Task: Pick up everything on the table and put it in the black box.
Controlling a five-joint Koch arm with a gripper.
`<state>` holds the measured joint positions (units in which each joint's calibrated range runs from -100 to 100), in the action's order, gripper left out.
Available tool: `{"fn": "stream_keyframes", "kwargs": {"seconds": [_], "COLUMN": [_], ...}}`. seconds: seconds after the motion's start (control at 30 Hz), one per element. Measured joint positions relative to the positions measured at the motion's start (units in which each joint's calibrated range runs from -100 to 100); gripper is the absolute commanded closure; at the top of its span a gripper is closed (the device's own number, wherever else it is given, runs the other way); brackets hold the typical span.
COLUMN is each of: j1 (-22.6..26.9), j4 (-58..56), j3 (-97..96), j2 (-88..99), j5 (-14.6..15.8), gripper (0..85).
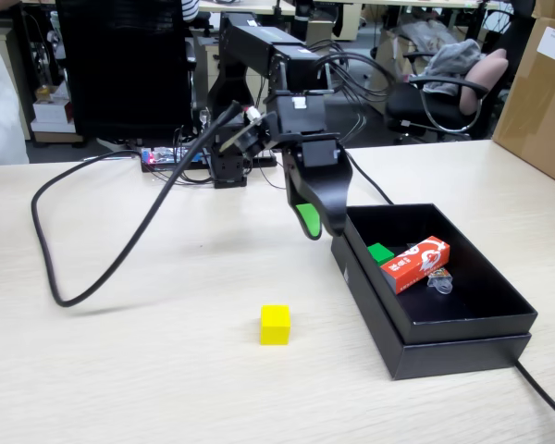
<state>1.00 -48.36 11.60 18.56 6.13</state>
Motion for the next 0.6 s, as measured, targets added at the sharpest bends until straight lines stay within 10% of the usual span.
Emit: {"fn": "stream_keyframes", "kwargs": {"seconds": [0.6], "j1": [-3.47], "j4": [5.43], "j3": [0.00], "j2": [-19.38], "j5": [-0.05], "gripper": [46.4]}}
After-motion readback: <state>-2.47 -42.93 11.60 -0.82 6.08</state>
